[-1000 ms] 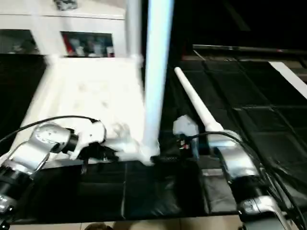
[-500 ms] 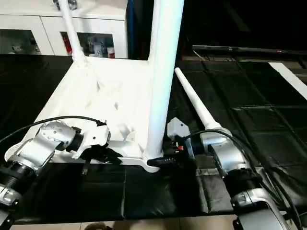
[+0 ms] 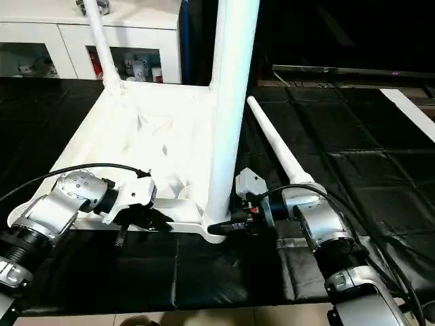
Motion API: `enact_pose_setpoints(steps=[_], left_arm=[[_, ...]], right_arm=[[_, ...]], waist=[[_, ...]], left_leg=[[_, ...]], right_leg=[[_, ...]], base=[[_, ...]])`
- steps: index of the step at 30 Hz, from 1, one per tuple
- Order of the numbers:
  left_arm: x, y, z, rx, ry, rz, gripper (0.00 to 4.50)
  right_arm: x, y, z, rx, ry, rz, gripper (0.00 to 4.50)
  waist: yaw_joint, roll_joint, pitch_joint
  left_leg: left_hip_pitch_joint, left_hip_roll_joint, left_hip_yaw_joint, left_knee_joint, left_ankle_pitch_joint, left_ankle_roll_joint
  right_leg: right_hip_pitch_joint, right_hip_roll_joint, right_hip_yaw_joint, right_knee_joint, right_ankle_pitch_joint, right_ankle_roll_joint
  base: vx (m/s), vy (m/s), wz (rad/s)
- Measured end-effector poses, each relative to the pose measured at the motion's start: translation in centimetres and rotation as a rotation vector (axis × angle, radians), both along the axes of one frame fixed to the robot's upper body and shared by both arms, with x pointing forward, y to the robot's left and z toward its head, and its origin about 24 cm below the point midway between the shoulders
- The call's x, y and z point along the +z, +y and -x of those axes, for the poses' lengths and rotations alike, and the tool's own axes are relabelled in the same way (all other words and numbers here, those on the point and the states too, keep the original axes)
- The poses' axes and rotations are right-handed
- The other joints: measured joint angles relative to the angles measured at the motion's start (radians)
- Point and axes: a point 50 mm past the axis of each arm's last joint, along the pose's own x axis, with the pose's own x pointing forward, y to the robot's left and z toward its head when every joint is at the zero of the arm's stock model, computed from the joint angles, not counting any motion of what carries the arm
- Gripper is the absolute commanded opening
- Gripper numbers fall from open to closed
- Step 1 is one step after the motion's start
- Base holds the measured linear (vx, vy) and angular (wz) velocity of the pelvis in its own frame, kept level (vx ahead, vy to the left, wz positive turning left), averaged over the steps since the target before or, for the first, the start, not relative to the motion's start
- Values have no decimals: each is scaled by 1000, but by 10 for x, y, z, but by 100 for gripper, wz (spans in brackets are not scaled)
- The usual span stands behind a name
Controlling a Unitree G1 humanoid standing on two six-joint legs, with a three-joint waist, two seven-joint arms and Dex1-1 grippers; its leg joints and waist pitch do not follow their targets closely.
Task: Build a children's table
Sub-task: Rotate leg to tighten
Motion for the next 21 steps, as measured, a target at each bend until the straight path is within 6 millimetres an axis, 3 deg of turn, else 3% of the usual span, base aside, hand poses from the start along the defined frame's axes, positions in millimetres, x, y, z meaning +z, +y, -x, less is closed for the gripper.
enact_pose_setpoints(steps=[6,11,16,21], left_arm=[[-1,0,-2,135,9,23,0],[-6,-5,-2,394,16,72,0],[-8,-24,3,585,10,102,0],[-7,-33,5,637,-3,102,0]], right_arm=[[-6,8,0,-166,35,-66,267],[-11,27,-10,-500,37,-100,267],[-10,44,-25,-723,-9,-87,267],[-8,46,-28,-761,-49,-68,267]], waist=[[-8,0,0],[-59,0,0],[-89,0,0],[-86,-1,0]], left_leg=[[1,0,0,0,0,0],[5,-1,-1,-1,0,-1],[7,-1,-3,-2,0,-2],[6,-1,-3,-2,0,-1]], right_leg=[[0,0,1,0,0,0],[1,0,0,1,0,0],[0,0,-2,-1,0,0],[-2,0,-2,-2,0,0]], base=[[0,0,0],[0,0,0],[0,0,0],[0,0,0]])
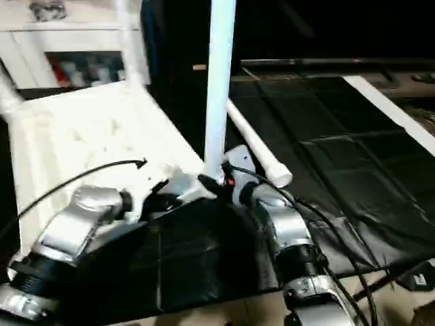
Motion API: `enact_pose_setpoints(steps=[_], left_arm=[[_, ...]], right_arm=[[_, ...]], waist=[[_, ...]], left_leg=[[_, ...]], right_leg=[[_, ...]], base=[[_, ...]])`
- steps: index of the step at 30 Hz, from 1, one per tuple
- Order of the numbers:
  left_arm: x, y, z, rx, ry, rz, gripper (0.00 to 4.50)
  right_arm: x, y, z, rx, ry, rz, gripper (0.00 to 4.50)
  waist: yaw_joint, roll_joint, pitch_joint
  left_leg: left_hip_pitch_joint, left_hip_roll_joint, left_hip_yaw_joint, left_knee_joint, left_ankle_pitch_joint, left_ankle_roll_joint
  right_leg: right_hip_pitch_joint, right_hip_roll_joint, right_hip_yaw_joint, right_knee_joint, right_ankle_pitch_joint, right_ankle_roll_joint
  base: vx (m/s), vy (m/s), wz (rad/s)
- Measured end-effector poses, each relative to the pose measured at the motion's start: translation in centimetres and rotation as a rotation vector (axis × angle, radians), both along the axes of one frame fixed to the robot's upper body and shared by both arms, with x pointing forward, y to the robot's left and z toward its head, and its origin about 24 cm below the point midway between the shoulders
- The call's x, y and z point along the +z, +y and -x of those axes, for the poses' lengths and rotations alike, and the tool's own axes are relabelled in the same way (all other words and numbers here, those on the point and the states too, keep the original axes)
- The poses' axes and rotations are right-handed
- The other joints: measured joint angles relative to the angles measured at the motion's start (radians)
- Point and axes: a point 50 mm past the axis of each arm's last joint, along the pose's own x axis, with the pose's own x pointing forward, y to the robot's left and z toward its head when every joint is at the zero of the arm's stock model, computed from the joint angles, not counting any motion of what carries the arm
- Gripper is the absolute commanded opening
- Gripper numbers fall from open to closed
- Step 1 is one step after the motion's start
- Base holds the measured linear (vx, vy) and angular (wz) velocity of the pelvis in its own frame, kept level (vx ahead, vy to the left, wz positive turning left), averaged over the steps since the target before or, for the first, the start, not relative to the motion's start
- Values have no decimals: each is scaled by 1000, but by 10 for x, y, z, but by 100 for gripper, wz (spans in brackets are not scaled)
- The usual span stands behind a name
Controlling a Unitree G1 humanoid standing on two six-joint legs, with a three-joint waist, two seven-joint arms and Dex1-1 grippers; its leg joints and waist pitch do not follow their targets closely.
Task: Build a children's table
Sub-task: Rotate leg to tighten
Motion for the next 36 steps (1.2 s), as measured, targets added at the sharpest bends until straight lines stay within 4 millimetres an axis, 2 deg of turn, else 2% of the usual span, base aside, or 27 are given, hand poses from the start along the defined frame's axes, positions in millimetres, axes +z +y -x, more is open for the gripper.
enact_pose_setpoints(steps=[1,3,4,6,9,12,17,21,23,28,36], left_arm=[[0,0,0,1,-1,-1,0],[0,0,0,3,-4,-2,0],[1,0,0,7,-8,-5,0],[1,0,-1,9,-12,-10,0],[2,2,-1,-12,-23,-23,0],[2,9,-3,-65,-24,-31,0],[5,23,-5,-179,-31,-57,0],[8,36,-3,-292,-17,-68,0],[9,41,-2,-344,-3,-70,0],[12,42,-2,-473,12,-78,0],[9,37,0,-612,30,-98,0]], right_arm=[[0,0,0,-1,1,0,302],[1,0,0,-4,2,2,302],[1,0,0,-6,2,3,343],[0,0,0,-3,0,5,345],[0,0,1,17,-9,6,386],[-1,-8,5,91,-20,10,405],[2,-27,12,228,-19,-3,446],[12,-43,18,373,-19,-10,446],[14,-52,21,440,-1,3,446],[14,-55,29,609,35,39,446],[21,-49,24,724,1,103,446]], waist=[[0,0,0],[1,0,0],[1,0,0],[1,0,0],[1,0,0],[5,0,0],[31,0,1],[44,0,1],[58,0,1],[86,0,1],[89,-1,1]], left_leg=[[0,0,0,0,0,0],[0,0,0,-1,0,-1],[0,0,0,-1,0,-1],[0,0,0,-1,0,-1],[0,0,0,-1,0,-1],[0,0,0,-1,0,-1],[-2,0,0,-1,0,0],[-4,0,1,-1,0,0],[-5,1,1,-1,0,0],[-7,1,2,0,0,0],[-7,2,2,1,0,0]], right_leg=[[0,0,0,0,0,0],[0,0,0,0,0,0],[0,0,0,0,0,0],[0,0,0,0,0,0],[0,0,0,-1,0,0],[0,0,0,-1,0,0],[0,0,0,-1,0,0],[0,0,1,-1,1,-1],[0,0,1,-2,3,-5],[1,0,2,-2,3,-5],[2,0,3,0,0,0]], base=[[0,0,0],[0,0,0],[0,0,0],[0,0,0],[0,0,0],[0,0,0],[0,0,0],[0,0,0],[0,0,0],[0,0,0],[0,0,0]])
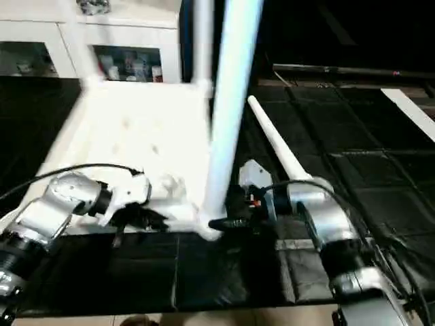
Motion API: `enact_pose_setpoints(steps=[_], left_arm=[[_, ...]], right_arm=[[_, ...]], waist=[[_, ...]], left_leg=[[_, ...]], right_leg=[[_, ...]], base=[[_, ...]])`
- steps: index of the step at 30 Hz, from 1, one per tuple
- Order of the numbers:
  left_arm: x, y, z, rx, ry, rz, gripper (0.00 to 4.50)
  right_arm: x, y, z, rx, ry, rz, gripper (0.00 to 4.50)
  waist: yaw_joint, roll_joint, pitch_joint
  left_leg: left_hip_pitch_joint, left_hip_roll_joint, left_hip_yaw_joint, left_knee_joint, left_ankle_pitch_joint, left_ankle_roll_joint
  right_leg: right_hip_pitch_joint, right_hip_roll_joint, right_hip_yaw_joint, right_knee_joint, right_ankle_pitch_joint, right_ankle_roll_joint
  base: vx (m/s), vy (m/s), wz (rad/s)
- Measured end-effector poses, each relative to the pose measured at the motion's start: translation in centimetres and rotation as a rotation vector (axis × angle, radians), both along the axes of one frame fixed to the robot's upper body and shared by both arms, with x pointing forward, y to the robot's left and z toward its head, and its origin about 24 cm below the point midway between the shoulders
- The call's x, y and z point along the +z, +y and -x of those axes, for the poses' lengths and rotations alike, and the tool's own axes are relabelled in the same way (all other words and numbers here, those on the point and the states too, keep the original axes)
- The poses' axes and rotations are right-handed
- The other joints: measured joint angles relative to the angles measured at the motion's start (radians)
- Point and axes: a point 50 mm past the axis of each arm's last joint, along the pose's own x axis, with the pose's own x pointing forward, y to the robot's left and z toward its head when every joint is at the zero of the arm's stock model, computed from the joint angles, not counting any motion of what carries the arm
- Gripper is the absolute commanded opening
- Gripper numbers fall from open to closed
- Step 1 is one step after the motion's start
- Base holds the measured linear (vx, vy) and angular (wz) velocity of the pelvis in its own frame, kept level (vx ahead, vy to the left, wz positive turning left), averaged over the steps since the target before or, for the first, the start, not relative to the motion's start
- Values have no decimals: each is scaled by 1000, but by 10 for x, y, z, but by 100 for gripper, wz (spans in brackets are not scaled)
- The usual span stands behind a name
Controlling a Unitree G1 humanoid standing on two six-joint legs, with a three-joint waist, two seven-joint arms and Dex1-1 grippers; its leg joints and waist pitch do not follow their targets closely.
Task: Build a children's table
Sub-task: Rotate leg to tighten
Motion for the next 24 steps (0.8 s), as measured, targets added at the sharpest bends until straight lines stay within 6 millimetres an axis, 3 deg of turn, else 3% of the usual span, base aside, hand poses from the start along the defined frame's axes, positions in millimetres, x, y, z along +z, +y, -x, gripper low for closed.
enact_pose_setpoints(steps=[4,6,8,20,24], left_arm=[[-1,0,-1,-16,-7,2,0],[-1,-1,-2,-21,-8,3,0],[-1,-1,-2,-27,-12,5,0],[-1,2,-4,-36,-17,3,0],[-1,2,-5,-38,-19,4,0]], right_arm=[[-1,3,0,32,-1,15,446],[-4,3,0,45,10,29,411],[-6,4,2,64,25,35,408],[-8,2,2,79,50,31,295],[-9,3,2,79,52,30,281]], waist=[[-7,0,0],[-7,0,0],[-6,0,0],[-6,-1,0],[-5,-1,0]], left_leg=[[1,0,0,0,0,0],[1,0,0,0,0,0],[0,0,0,0,0,0],[1,0,0,0,0,0],[1,0,0,0,0,0]], right_leg=[[0,0,0,1,0,1],[0,0,0,1,0,1],[0,0,0,1,0,0],[0,0,0,2,0,1],[0,0,0,2,0,1]], base=[[0,0,0],[0,0,0],[0,0,0],[0,0,0],[0,0,0]])
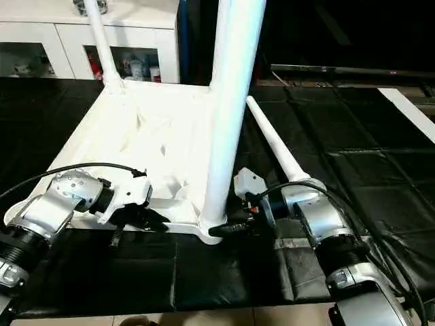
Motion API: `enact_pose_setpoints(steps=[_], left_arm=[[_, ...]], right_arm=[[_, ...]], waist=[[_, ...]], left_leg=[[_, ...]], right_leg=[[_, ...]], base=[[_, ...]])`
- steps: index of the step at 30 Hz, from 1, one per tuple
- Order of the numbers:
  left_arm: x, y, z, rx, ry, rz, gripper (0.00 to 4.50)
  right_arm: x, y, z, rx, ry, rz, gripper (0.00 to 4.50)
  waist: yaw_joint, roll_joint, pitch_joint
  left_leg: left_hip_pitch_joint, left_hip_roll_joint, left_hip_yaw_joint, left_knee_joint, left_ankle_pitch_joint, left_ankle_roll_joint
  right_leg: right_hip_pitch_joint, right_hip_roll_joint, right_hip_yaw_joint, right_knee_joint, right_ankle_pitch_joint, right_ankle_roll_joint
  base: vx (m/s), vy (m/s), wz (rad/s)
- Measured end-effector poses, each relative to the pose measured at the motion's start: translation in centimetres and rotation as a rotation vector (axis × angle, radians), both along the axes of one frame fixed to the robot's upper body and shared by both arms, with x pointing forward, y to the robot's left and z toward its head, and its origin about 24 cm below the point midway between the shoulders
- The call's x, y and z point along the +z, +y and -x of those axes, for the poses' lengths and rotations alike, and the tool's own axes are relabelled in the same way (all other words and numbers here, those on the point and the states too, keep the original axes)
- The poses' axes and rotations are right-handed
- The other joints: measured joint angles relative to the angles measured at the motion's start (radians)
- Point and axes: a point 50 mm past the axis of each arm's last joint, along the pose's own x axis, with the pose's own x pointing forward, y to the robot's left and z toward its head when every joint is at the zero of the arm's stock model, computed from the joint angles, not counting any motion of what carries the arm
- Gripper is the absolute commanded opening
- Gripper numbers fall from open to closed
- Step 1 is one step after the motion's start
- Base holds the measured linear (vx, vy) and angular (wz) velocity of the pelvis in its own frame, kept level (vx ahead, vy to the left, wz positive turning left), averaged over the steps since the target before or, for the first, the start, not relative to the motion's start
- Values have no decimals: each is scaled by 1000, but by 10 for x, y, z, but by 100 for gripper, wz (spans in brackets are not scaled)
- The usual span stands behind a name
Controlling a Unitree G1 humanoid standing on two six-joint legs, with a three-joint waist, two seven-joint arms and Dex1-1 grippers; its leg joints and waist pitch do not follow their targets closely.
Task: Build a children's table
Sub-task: Rotate leg to tighten
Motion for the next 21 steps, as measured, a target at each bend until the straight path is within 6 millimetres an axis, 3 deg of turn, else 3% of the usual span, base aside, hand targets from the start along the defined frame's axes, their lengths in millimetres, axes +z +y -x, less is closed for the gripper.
enact_pose_setpoints(steps=[8,12,15,19,21], left_arm=[[-1,0,0,3,-4,2,0],[-2,1,-5,120,-16,16,0],[-4,-1,-7,222,-22,32,0],[-8,-16,-4,466,-4,100,0],[-9,-25,-2,522,3,118,0]], right_arm=[[-1,1,0,-6,6,-5,274],[-5,8,-4,-127,-11,-41,274],[-9,12,-9,-260,-14,-57,273],[-16,23,-17,-579,12,-134,273],[-16,24,-20,-656,11,-138,272]], waist=[[0,0,0],[-3,0,0],[-24,-1,0],[-61,-2,-1],[-66,-2,-1]], left_leg=[[0,0,0,0,0,0],[2,0,0,0,0,0],[4,0,0,0,0,0],[5,0,0,0,0,-1],[4,-1,-1,0,0,-1]], right_leg=[[0,0,0,1,0,0],[0,0,0,1,0,0],[1,0,0,1,0,0],[0,0,0,1,0,0],[0,0,0,1,0,0]], base=[[0,0,0],[0,0,0],[0,0,0],[0,0,0],[0,0,0]])
